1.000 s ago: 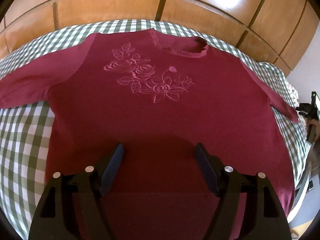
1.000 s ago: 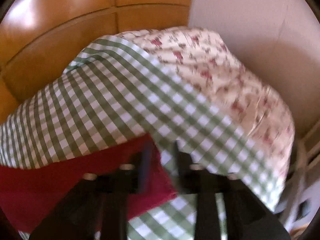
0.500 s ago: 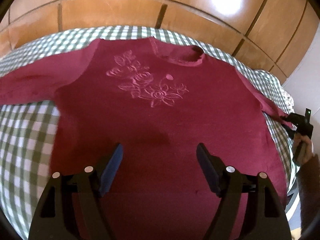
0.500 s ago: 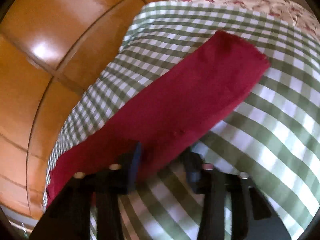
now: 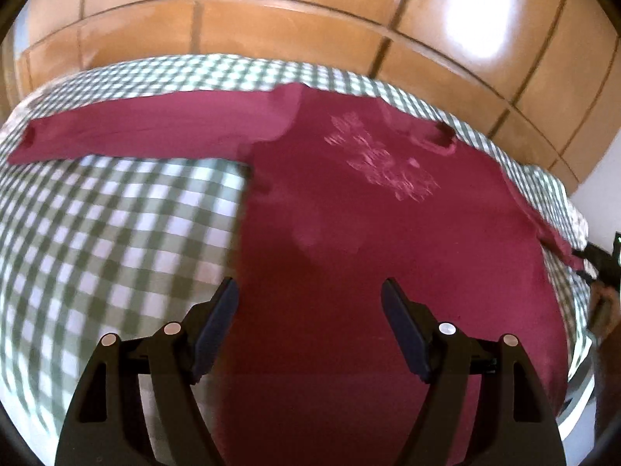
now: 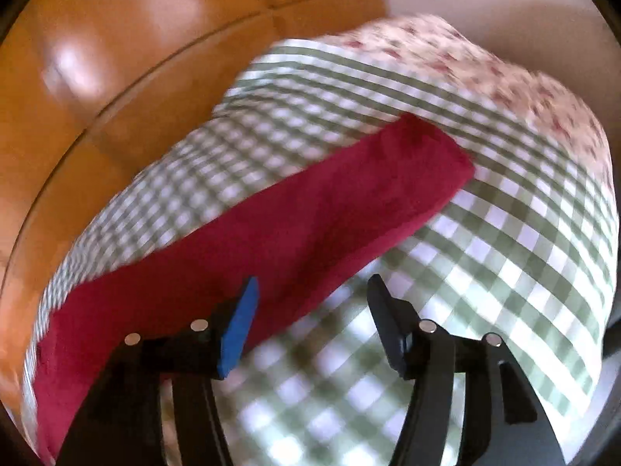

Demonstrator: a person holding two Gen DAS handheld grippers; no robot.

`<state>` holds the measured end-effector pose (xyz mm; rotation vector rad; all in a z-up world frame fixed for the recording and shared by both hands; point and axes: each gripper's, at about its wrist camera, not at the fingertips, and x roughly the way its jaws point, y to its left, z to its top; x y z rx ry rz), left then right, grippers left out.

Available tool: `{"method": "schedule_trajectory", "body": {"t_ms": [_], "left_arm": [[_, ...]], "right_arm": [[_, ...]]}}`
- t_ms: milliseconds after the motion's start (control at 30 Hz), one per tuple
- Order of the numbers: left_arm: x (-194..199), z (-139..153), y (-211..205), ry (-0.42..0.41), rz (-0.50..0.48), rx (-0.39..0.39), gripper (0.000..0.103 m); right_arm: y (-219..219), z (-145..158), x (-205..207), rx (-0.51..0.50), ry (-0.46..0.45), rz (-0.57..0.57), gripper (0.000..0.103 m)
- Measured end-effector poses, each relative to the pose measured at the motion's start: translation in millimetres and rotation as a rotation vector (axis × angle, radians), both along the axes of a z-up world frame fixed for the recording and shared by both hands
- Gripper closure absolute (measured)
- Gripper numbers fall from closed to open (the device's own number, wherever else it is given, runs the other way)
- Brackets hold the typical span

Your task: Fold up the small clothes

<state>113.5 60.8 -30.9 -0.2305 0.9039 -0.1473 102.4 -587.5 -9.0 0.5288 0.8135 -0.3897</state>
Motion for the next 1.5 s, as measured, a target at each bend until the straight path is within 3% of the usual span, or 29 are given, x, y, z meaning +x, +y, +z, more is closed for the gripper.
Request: {"method": "schedule_trajectory", "body": {"t_ms": [67,200,333,400,500,567,633,700,833,900,933,1033,1067,1167,1300,1367,1500], "left_arm": [[-2.7,2.5,16.5,0.001,0.058,-0.027,0.028],[-12.8,0.7,43.7,0.031,0.118,-0.066,0.028],[-30.5,-4.3,54.6,0.063,0.070,-0.097,0.029],[-42.8,-8.9,51.9,0.079,0.028,-0.095,0.036],[-57.5,-14.7,42.0,0.091,-0.040,-0.069,0.054],[-67.2,-17.0,35.8,0.096,-0.083,-0.063,0.079],[-75.2,-18.6,32.0,0.097,-0.103,-0.067,0.090],[-81.2,-17.0,28.5,0.084,-0.114,-0.053,0.093],[-86.6,-18.2,31.2,0.117,-0.121,-0.068,0.093],[-89.5,-17.6,26.5,0.129,-0.153,-0.035,0.092],[-91.9,-14.8,24.3,0.125,-0.156,-0.003,0.087],[-91.6,1.8,28.6,0.065,-0.124,-0.005,0.046],[-89.7,8.7,29.2,0.033,-0.114,-0.007,0.044],[-75.3,25.9,20.4,-0.031,-0.125,0.020,0.044],[-44.5,32.3,1.6,-0.086,-0.131,0.022,0.043],[-26.8,30.0,-14.3,-0.099,-0.139,0.025,0.037],[0.5,15.7,-35.6,-0.075,-0.155,0.029,0.036]], "right_arm": [[34.4,10.2,-3.0,-0.029,-0.012,0.118,0.044],[114.3,10.5,-17.8,0.010,-0.014,0.398,0.044],[166.3,-8.7,-43.5,0.039,0.042,0.559,0.044],[184.2,-21.8,-64.4,0.035,0.080,0.606,0.044],[195.8,-27.5,-99.6,-0.006,0.083,0.628,0.043],[198.7,-29.1,-119.5,0.015,0.090,0.644,0.045],[202.9,-31.4,-140.0,0.031,0.115,0.673,0.058],[206.5,-31.5,-154.0,0.024,0.139,0.709,0.095],[192.4,-27.8,-161.0,0.022,0.137,0.678,0.095],[191.5,-35.5,-161.0,0.018,0.166,0.682,0.094],[191.5,-38.0,-161.1,0.018,0.169,0.692,0.093],[184.0,-34.1,-159.4,0.063,0.148,0.687,0.071],[179.5,-30.6,-158.7,0.057,0.134,0.671,0.062],[157.6,-20.9,-146.0,0.085,0.095,0.603,0.058],[96.9,-17.1,-113.7,0.155,0.028,0.397,0.057],[49.2,-21.4,-92.7,0.225,-0.009,0.235,0.062],[-28.5,-26.6,-66.3,0.308,-0.087,-0.026,0.067]]}}
